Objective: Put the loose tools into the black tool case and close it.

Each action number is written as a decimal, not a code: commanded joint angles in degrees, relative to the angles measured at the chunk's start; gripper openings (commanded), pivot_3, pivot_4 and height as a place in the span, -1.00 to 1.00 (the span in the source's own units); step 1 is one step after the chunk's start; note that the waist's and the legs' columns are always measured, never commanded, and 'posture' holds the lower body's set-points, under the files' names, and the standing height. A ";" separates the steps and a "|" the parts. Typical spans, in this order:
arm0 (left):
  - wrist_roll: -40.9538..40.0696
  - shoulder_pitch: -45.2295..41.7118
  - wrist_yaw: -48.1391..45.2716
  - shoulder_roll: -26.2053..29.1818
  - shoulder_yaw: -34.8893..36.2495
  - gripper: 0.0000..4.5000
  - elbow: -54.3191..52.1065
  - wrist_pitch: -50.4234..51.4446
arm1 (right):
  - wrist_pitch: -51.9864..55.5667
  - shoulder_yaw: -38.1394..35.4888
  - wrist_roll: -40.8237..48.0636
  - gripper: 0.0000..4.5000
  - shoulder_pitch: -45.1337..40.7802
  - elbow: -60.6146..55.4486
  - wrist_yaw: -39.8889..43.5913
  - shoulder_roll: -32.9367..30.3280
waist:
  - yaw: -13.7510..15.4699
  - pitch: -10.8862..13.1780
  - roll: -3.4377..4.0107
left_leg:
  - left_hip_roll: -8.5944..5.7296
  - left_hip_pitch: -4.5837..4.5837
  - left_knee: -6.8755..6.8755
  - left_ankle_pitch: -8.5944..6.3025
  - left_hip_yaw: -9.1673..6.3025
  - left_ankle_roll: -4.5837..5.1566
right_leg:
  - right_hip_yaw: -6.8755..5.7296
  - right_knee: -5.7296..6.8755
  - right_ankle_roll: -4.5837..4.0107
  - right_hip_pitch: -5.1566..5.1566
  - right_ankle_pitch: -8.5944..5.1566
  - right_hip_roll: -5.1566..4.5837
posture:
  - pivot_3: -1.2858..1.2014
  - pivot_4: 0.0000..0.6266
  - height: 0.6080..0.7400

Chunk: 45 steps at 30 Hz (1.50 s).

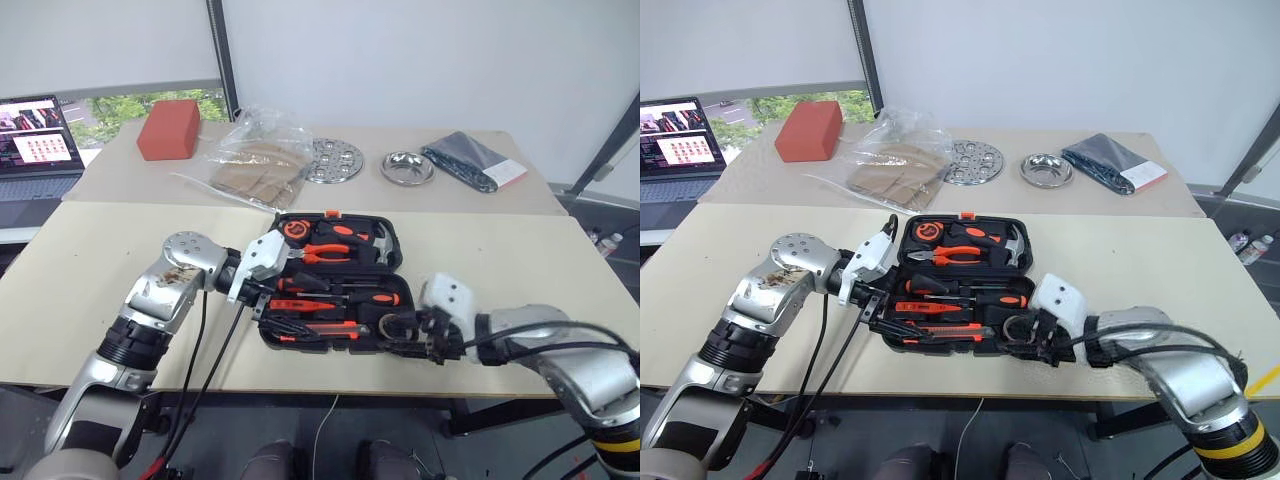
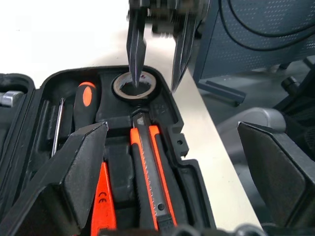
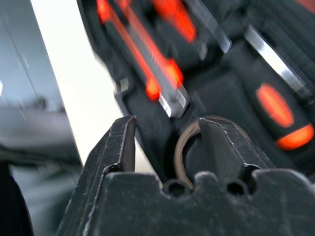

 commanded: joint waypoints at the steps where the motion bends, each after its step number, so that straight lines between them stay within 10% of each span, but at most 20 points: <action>1: 1.81 0.40 3.42 1.70 2.72 1.00 2.79 -1.34 | 0.66 -7.13 1.09 -0.26 -2.02 4.45 -0.96 -1.71 | 0.07 0.00 0.00 | 0.01 0.04 0.01 -0.08 -0.02 -0.14 | -0.01 0.00 0.00 0.04 0.00 -0.01 | 0.03 -0.52 0.91; 6: 4.45 0.62 8.14 6.63 8.03 0.28 12.50 -3.96 | -6.93 -4.09 -6.08 -0.97 -5.22 17.34 -1.34 -2.14 | -0.14 0.00 0.00 | 0.00 0.01 -0.02 -0.08 0.02 -0.13 | 0.02 0.05 -0.02 -0.07 0.01 0.00 | 0.03 -0.52 0.91; 14: 7.66 4.52 6.74 10.52 7.64 -0.95 17.90 -8.85 | -22.40 6.37 -18.15 -1.00 -10.80 34.38 1.92 2.00 | -0.77 0.02 0.02 | -0.02 -0.07 -0.15 0.01 0.15 0.01 | 0.01 0.08 -0.01 -0.22 -0.01 0.03 | 0.03 -0.52 0.91; 26: 8.20 8.68 3.16 7.78 3.04 -0.95 8.67 -5.28 | -25.69 11.92 -16.91 -1.00 -10.09 27.46 20.38 0.43 | -0.77 0.06 0.06 | 0.00 -0.12 -0.14 0.01 0.10 0.01 | -0.12 0.04 0.02 -0.19 -0.02 0.04 | 0.03 -0.52 0.91; 42: 9.42 18.97 3.64 15.30 5.39 -0.95 2.53 -2.93 | -21.37 3.61 -18.35 -1.00 7.70 15.36 12.47 -2.76 | -0.99 0.06 0.07 | 0.04 0.10 -0.17 -0.29 0.00 -0.53 | -0.25 0.07 -0.08 -0.04 -0.12 -0.16 | 0.03 -0.52 0.91; 45: 8.09 18.20 3.72 17.46 8.17 -0.74 7.27 0.05 | -15.92 -2.57 -14.64 -0.67 7.78 16.20 11.18 -3.90 | -0.82 0.06 0.08 | 0.05 0.20 -0.17 -0.29 0.01 -0.54 | -0.25 0.09 -0.08 0.05 -0.12 -0.32 | 0.03 -0.52 0.91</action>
